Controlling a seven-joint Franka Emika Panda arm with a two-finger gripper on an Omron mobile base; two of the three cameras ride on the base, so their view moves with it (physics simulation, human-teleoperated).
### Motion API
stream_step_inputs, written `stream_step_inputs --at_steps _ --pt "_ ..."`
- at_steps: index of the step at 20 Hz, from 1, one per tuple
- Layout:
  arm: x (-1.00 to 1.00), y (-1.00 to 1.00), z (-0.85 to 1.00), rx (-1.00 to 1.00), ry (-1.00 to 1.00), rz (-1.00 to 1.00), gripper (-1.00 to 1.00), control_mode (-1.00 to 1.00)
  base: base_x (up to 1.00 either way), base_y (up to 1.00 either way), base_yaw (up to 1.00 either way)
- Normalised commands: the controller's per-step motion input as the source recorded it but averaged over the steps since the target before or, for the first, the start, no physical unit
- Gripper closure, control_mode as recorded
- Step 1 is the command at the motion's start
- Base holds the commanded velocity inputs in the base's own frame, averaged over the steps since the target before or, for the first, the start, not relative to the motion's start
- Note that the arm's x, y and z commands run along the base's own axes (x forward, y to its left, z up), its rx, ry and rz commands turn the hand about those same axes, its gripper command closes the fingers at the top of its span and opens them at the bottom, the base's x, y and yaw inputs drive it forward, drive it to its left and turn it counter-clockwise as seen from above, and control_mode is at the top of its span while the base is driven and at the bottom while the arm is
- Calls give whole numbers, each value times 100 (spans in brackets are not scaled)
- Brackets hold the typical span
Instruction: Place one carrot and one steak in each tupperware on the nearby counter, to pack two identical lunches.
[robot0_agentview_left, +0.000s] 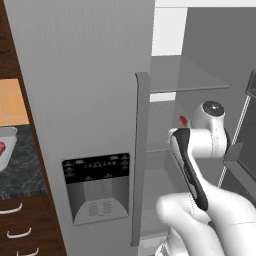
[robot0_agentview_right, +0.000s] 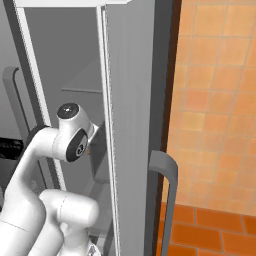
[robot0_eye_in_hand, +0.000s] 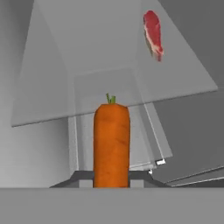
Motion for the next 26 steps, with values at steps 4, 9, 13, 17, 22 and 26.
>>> stream_step_inputs --at_steps 4,9,13,17,22,26 --pt "-100 5 11 -1 9 7 100 -100 0 0 0" --pt "-60 13 0 -3 1 7 100 100 -40 18 6" --pt "0 0 0 0 0 0 100 100 -100 64 21" --pt "0 0 0 0 0 0 100 100 -80 100 24" --pt "0 0 0 0 0 0 100 100 -12 100 12" --pt "0 0 0 0 0 0 100 100 28 100 10"
